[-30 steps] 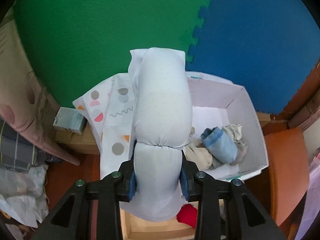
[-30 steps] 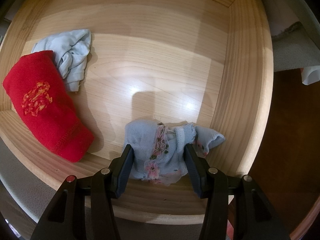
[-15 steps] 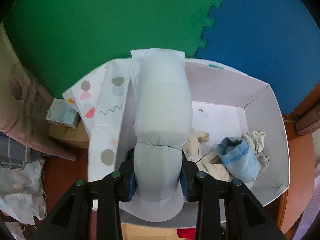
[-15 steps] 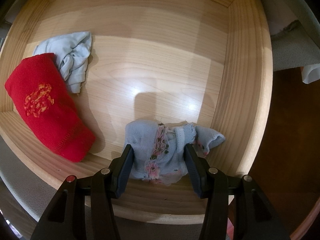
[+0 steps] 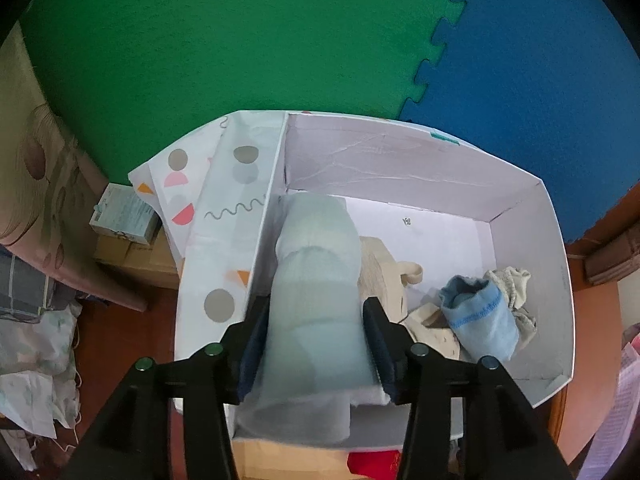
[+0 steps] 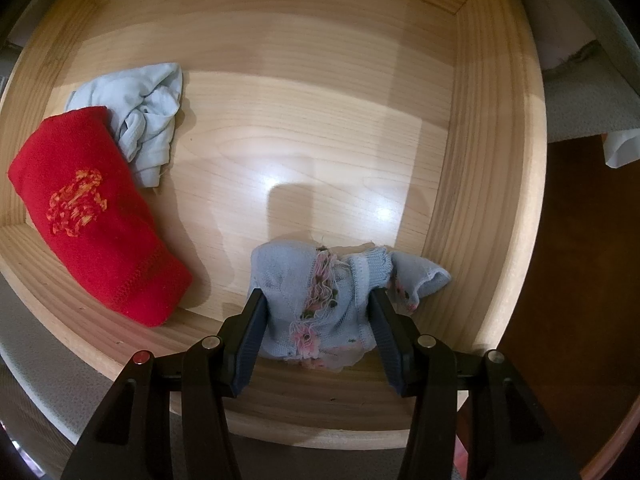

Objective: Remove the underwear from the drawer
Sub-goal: 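Lower the white bundle into the box and open the left gripper, then bring the empty left tool back down over the drawer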

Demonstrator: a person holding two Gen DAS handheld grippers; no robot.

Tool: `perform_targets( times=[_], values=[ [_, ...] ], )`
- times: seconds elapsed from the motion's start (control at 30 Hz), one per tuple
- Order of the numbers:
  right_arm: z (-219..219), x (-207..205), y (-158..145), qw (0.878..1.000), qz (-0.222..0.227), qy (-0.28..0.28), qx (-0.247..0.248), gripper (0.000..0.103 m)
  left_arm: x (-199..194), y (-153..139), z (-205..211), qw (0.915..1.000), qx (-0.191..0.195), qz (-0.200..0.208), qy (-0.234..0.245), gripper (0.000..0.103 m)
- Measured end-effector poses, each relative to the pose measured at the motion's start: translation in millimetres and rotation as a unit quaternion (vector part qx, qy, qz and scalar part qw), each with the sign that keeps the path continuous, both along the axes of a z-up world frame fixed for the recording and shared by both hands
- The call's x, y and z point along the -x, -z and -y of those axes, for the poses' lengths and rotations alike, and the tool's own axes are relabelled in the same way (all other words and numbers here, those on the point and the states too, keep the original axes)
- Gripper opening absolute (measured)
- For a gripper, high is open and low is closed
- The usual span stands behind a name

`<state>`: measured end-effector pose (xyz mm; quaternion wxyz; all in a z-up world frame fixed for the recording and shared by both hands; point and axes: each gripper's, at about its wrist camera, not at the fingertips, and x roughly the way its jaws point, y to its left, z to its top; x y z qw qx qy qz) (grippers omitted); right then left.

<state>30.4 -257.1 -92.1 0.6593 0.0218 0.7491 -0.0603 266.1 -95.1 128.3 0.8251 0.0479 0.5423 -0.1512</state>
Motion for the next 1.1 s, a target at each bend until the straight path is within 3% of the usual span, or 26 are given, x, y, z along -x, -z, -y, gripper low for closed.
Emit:
perform_targets(
  times=[0.3,0.57,0.77,0.93,1.1],
  values=[
    [-3.7,-1.9,2.9,1.000,-0.007,-0.002,0.007,0.048,51.6,-18.5,-17.0,0.9987,-0.022,0.037,0.029,0.054],
    [-4.5,-4.5,6.7,1.000,-0.013,-0.004,0.013,0.048,109.0,-12.6,-47.4,0.9984,-0.014,0.034,0.041,0.054],
    [-4.9,-5.8,8.9,1.000,-0.016,-0.002,0.013,0.049,143.4,33.4,-69.8,0.9995,-0.008,-0.022,0.020,0.054],
    [-5.2,-7.0,10.7,1.000,-0.021,-0.001,0.014,0.050,162.0,89.1,-79.0,0.9978,-0.016,-0.064,-0.002,0.054],
    [-6.6,-9.3,13.4,0.999,-0.028,0.000,0.017,0.051,171.2,121.7,-83.9,0.9970,-0.011,-0.072,-0.027,0.054]
  ],
)
